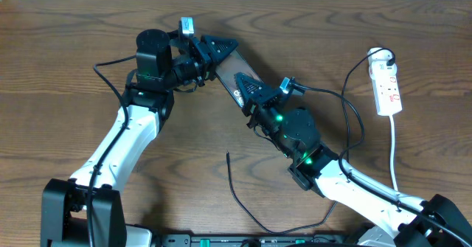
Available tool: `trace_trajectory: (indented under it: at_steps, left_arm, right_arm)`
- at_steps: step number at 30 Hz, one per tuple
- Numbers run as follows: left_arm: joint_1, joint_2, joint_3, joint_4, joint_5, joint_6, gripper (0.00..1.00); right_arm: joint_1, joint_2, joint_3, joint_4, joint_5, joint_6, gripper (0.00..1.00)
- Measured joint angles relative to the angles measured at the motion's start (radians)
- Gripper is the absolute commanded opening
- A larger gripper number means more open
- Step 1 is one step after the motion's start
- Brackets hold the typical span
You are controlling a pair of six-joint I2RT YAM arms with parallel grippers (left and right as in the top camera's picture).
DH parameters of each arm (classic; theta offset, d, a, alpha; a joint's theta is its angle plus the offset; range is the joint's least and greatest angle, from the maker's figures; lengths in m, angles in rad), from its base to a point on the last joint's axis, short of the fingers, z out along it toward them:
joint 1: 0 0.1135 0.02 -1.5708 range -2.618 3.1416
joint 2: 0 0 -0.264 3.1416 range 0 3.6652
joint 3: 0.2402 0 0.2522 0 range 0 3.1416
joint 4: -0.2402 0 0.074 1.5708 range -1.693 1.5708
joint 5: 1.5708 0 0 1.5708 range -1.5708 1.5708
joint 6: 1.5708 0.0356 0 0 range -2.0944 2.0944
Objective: Plug charger to phone and switch on socket
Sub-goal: 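Open the right gripper and pull the phone left with the left gripper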
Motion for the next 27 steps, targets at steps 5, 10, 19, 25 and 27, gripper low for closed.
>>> trace_trajectory:
  at_steps: [5, 10, 19, 25, 27]
  left_arm:
    - [0.0, 0.0, 0.0, -0.003, -0.002, 0.0, 0.23]
    - [0.0, 0.0, 0.0, -0.009, -0.006, -0.004, 0.11]
    - [0.0, 0.0, -0.001, -0.008, -0.006, -0.026, 0.08]
    - [0.0, 0.0, -0.001, -0.008, -0.006, -0.026, 0.07]
    - [0.0, 0.0, -0.001, -0.008, -0.006, -0.026, 0.08]
  right_arm:
    - [0.0, 0.0, 0.0, 0.008, 0.003, 0.003, 0.01]
    - [0.005, 0.0, 0.001, 0.017, 0.009, 0.008, 0.01]
    - [0.011, 0.0, 0.002, 0.019, 0.024, 0.019, 0.01]
    - [0.011, 0.0, 0.002, 0.019, 0.026, 0.019, 0.03]
    - [0.011, 0.0, 0.002, 0.018, 0.026, 0.019, 0.16]
